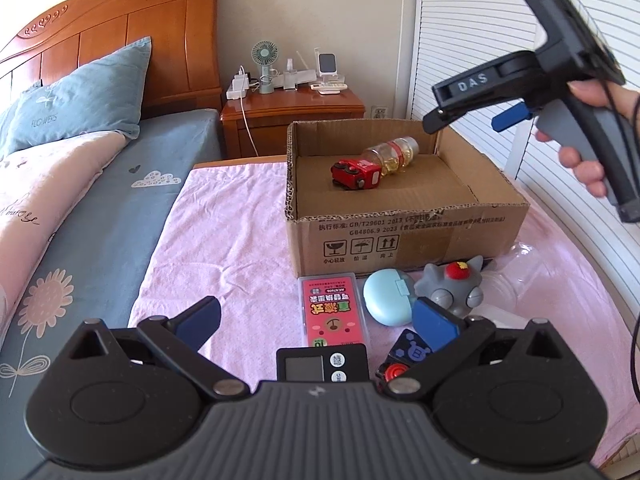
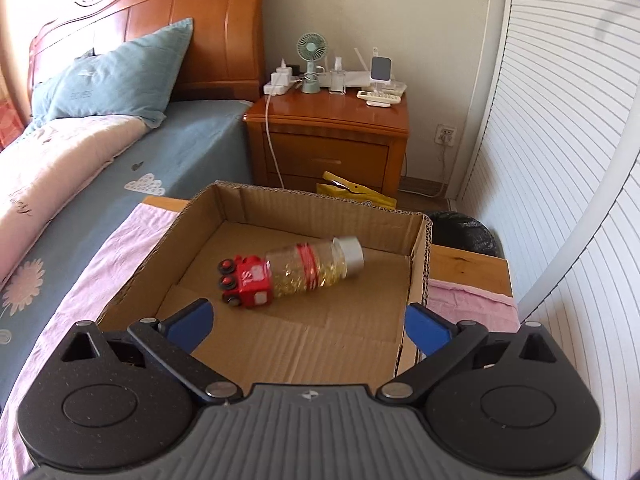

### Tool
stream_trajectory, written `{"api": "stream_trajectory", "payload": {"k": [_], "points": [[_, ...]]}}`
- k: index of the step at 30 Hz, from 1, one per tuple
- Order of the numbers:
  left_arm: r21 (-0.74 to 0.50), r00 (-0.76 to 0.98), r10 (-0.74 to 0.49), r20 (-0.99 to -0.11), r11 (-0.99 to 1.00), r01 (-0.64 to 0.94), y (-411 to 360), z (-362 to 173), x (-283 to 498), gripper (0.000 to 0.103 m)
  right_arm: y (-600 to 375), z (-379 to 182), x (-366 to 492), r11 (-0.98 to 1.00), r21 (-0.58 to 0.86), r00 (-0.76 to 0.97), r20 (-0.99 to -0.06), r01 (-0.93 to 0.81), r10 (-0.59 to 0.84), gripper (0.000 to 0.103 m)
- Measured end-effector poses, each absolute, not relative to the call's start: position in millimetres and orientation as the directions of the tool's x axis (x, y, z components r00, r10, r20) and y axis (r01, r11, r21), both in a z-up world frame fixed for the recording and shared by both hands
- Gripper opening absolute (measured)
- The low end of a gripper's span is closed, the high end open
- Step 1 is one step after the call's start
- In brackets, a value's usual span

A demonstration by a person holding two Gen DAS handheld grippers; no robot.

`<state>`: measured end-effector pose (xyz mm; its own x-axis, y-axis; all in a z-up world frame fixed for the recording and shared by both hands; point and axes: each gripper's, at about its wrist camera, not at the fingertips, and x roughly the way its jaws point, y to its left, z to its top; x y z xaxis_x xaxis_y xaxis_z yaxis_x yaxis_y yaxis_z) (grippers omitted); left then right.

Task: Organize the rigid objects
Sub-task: 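Move the right tool back toward the white plastic container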

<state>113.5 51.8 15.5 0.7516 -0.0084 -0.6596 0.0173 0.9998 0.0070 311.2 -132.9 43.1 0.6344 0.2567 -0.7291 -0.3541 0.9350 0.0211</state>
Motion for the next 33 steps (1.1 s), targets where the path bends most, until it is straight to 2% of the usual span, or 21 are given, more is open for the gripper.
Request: {"api": "stream_trajectory", "payload": {"k": [11,17,28,33], "points": [[0.026,0.741,0.028,-0.670,1.000,-0.014,61,11,93,0.101,-155,30,223,0.931,0.031,0.636,-0.722,-0.364,0.273,0.103],[0.015,0.715,0.034,-0.698,0.999,-0.034,74,-1,88,0.101,-164,-2,182,0.889,0.160,0.526,-0.756,-0.430,0.390,0.103],[-0.007,0.721,0.011,-0.693,1.000,-0.021,79,-4,77,0.101,-141,-34,150,0.817,0.189,0.392,-0.804,-0.545,0.448,0.103],[-0.008,0.714,0.014,-0.700,1.000,-0.027,82,-7,78,0.101,-128,-38,130,0.785,0.160,0.319,-0.851,-0.599,0.417,0.103]]}}
